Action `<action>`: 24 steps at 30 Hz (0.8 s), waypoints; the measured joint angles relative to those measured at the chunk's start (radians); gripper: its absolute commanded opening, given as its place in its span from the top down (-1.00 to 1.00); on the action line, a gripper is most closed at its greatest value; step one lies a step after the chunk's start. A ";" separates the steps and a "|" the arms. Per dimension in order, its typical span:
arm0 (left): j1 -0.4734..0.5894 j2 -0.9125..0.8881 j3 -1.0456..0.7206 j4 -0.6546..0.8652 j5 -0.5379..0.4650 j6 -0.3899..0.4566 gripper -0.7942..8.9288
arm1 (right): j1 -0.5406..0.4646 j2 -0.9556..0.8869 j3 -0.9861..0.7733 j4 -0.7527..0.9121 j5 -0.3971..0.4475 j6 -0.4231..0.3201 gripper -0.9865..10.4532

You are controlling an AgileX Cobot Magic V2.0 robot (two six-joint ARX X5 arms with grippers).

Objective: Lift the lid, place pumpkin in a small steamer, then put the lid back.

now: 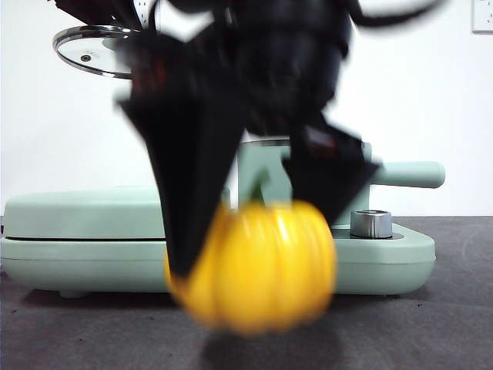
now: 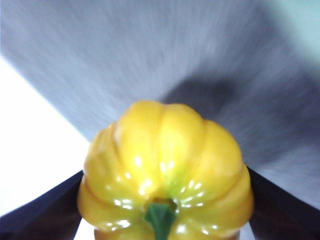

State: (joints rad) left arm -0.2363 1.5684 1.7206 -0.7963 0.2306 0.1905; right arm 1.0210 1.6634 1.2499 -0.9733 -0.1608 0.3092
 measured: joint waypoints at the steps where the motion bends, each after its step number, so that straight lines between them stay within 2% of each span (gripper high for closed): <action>1: 0.004 0.000 0.000 0.000 0.000 0.000 0.80 | -0.011 0.000 0.039 -0.031 0.000 -0.003 0.26; 5: 0.019 0.000 0.000 0.000 -0.001 0.000 0.80 | -0.079 0.000 0.215 -0.166 0.003 -0.036 0.26; 11: 0.022 0.000 0.000 0.001 0.000 -0.002 0.80 | -0.226 0.023 0.463 -0.244 0.032 -0.102 0.26; 18: 0.022 0.000 0.000 0.008 0.000 -0.003 0.80 | -0.392 0.180 0.705 -0.328 0.061 -0.172 0.26; 24: 0.022 0.000 0.000 0.008 0.000 -0.015 0.80 | -0.460 0.303 0.822 -0.339 0.086 -0.215 0.26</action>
State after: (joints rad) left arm -0.2142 1.5684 1.7206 -0.7887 0.2302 0.1753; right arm 0.5610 1.9667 2.0716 -1.3125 -0.0746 0.0944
